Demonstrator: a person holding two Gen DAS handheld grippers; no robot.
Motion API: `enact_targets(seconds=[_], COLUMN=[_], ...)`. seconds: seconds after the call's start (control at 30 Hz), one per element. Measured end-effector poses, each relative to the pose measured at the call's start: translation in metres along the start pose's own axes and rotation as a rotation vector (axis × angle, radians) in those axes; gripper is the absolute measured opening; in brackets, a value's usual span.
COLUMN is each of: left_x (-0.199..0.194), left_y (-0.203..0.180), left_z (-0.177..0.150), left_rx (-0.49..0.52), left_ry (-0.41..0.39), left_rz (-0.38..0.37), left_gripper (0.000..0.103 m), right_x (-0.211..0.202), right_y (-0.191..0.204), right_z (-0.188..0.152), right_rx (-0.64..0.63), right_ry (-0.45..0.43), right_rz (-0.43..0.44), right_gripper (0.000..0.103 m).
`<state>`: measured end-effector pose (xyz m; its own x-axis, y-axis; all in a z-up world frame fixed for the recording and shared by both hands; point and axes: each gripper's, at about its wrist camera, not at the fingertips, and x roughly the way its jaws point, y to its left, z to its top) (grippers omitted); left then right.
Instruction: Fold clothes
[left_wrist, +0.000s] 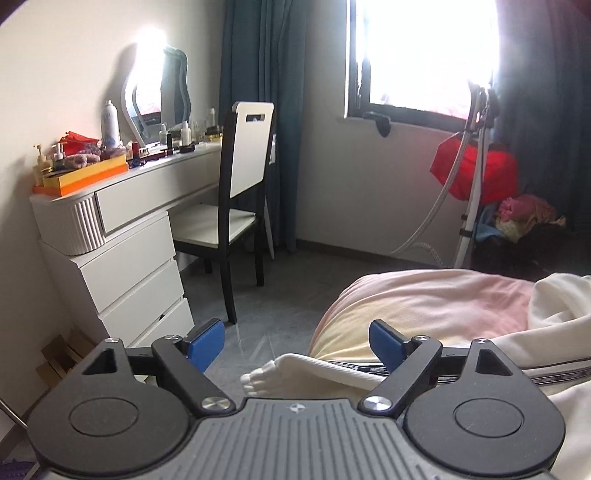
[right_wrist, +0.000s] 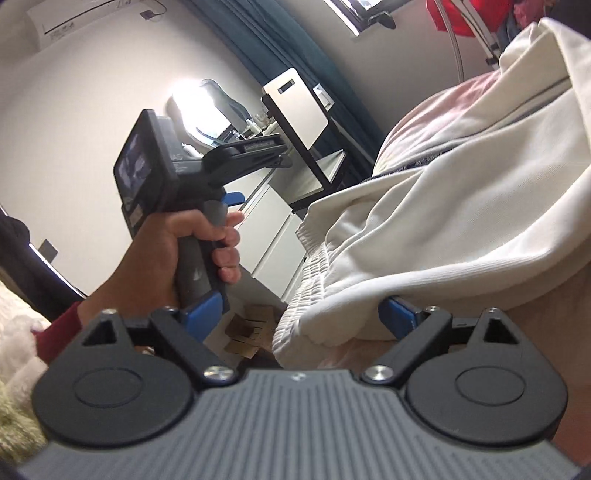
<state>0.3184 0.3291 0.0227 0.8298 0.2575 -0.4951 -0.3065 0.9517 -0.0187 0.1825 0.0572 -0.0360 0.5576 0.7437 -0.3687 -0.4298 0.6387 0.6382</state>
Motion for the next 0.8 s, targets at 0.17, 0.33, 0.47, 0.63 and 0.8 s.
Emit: enact_targets(seconds=[0.17, 0.33, 0.47, 0.63, 0.8], left_x=[-0.092, -0.181, -0.252, -0.307, -0.315], left_y=[-0.034, -0.087, -0.132, -0.175, -0.195], left_z=[-0.021, -0.068, -0.106, -0.157, -0.206], left_rx=[-0.018, 0.042, 0.093, 0.091, 0.105], left_ry=[-0.059, -0.111, -0.167, -0.189, -0.21], left_rz=[-0.129, -0.217, -0.305, -0.385, -0.389], left_gripper=[0.103, 0.103, 0.103, 0.103, 0.103], right_x=[-0.101, -0.199, -0.251, -0.295, -0.309], right_y=[0.013, 0.001, -0.016, -0.053, -0.083], right_z=[0.0, 0.001, -0.001, -0.019, -0.038], right_rx=[-0.189, -0.277, -0.346, -0.399, -0.343], right_ry=[-0.195, -0.346, -0.381, -0.417, -0.422], right_rz=[-0.157, -0.275, -0.368, -0.456, -0.483], right_gripper=[0.093, 0.093, 0.093, 0.092, 0.092])
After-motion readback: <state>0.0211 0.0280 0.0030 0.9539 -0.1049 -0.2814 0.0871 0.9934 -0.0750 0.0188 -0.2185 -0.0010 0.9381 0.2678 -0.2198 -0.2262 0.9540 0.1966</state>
